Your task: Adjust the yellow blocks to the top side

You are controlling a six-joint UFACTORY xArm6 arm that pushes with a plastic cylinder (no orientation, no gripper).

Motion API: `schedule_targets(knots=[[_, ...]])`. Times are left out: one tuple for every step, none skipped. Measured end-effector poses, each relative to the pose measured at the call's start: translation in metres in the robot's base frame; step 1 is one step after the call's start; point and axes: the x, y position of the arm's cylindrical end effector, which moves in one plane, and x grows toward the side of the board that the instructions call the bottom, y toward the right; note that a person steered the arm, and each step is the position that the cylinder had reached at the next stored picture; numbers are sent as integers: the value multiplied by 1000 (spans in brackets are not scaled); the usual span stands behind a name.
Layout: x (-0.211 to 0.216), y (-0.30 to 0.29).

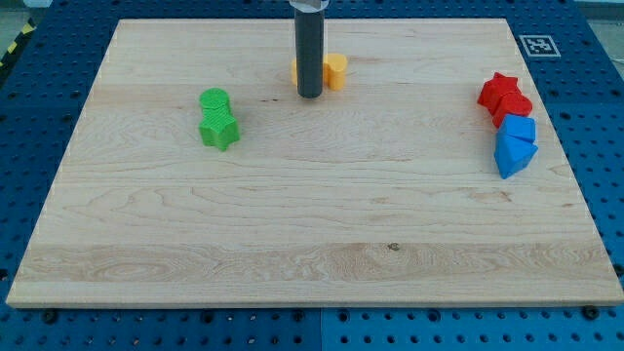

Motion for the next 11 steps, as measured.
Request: schedule_targets(knots=[[11, -9], [7, -9], [-19, -9], [-19, -9], [-6, -4], [9, 22], [1, 53], [-17, 52], [-18, 54], [-18, 91], [-27, 109]])
